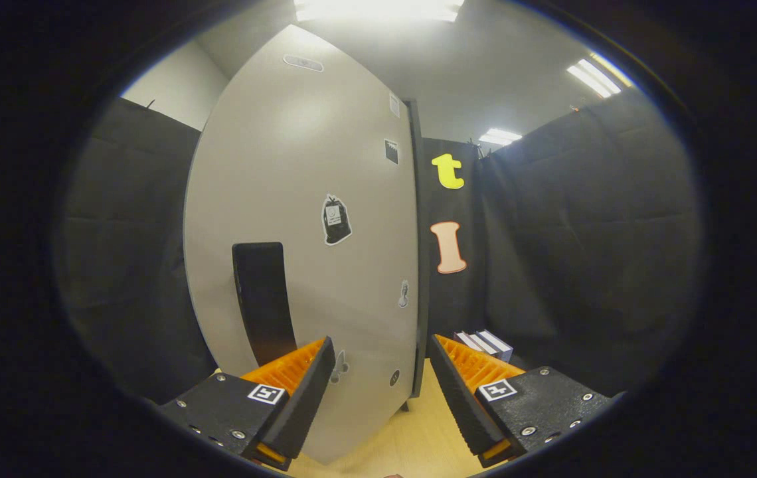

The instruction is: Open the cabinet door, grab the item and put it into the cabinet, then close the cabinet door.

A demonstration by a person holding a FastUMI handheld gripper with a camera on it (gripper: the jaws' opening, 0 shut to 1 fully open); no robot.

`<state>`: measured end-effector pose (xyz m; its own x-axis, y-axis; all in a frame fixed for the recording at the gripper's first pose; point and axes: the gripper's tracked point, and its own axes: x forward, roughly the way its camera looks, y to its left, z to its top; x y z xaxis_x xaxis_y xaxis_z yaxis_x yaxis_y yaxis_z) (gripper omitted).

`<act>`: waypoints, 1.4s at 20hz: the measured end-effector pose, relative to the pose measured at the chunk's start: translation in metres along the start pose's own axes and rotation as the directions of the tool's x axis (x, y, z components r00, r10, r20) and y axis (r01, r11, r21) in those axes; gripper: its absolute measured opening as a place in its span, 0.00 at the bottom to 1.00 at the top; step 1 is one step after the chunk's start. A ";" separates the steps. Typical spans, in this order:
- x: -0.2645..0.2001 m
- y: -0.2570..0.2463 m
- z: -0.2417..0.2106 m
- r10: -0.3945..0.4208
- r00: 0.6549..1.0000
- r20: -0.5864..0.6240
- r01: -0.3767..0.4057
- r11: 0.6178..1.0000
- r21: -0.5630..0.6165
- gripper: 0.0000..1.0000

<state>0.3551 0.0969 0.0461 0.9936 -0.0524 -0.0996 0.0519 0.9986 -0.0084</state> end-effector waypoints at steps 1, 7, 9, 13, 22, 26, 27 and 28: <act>0.004 0.007 -0.001 0.013 1.000 -0.002 -0.013 1.000 -0.001 0.90; 0.034 0.050 -0.007 0.086 0.996 -0.016 -0.086 0.996 -0.012 0.91; 0.043 0.061 -0.012 0.099 0.995 -0.024 -0.100 0.995 -0.007 0.91; 0.045 0.076 -0.010 0.127 0.992 -0.014 -0.127 0.992 0.008 0.92; -0.024 0.059 0.015 0.179 0.982 0.058 -0.178 0.984 -0.007 0.93; -0.062 0.037 0.030 0.167 0.981 0.099 -0.168 0.986 0.008 0.93; -0.071 0.032 0.031 0.164 0.981 0.107 -0.166 0.986 0.011 0.93; -0.078 0.027 0.032 0.159 0.981 0.114 -0.161 0.987 0.011 0.93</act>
<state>0.2826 0.1280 0.0857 0.9941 0.1077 0.0146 -0.1079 0.9940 0.0189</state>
